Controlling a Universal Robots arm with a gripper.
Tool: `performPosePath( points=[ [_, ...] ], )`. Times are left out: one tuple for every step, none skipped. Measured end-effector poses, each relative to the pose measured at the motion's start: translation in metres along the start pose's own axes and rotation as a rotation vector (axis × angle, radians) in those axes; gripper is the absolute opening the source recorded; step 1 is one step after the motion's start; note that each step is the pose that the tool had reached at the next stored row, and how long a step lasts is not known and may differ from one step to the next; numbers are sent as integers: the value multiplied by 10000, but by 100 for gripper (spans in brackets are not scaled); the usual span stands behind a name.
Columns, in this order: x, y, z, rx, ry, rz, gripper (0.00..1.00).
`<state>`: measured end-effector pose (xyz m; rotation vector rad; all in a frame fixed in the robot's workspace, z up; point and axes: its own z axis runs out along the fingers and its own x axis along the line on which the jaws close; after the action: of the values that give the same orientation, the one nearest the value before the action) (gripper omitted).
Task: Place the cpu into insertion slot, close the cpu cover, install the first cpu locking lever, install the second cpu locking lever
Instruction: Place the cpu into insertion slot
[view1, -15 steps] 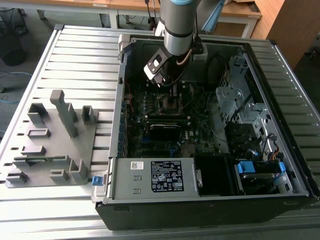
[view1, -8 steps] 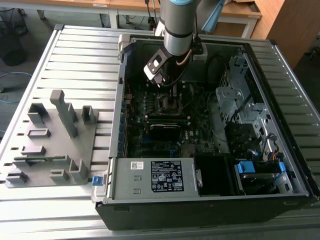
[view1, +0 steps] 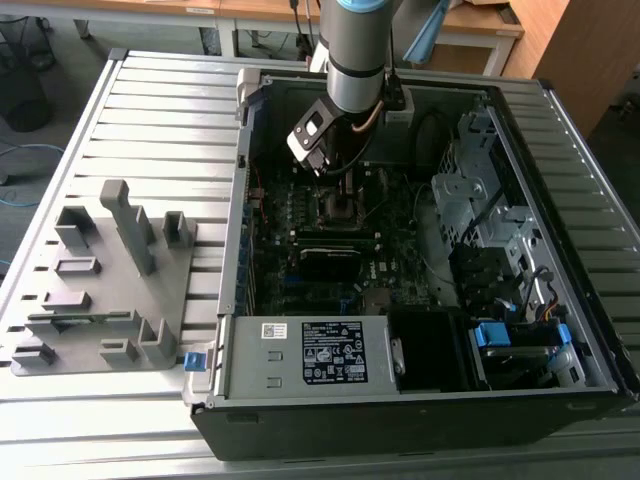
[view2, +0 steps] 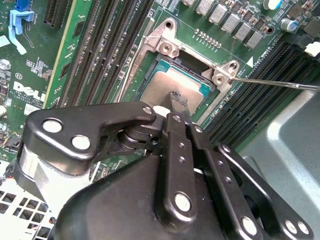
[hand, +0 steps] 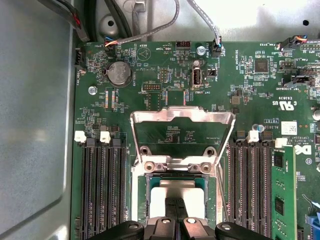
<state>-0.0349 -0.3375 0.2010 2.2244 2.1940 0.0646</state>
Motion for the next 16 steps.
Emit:
performPosePath(
  points=[
    [0, 0, 1, -1, 1, 0, 11],
    [1, 0, 1, -2, 2, 0, 11],
    [0, 0, 2, -2, 2, 1, 11],
    [1, 0, 4, -2, 4, 1, 11],
    [1, 0, 10, -2, 3, 0, 11],
    [-1, -1, 16, 4, -5, 0, 11],
    [-2, -2, 20, 7, -11, 0, 11],
    [-2, -2, 21, 5, -11, 0, 11],
    [-2, -2, 23, 3, -7, 0, 11],
    [-1, -1, 25, 0, -3, 1, 11],
    [0, -1, 26, -2, 1, 1, 11],
    [0, -1, 26, -2, 1, 0, 11],
    [0, -1, 26, -1, 1, 1, 11],
    [0, -1, 26, -1, 1, 0, 11],
    [0, -1, 26, -1, 1, 0, 11],
    [0, -1, 27, -1, 0, 0, 11]
  ],
)
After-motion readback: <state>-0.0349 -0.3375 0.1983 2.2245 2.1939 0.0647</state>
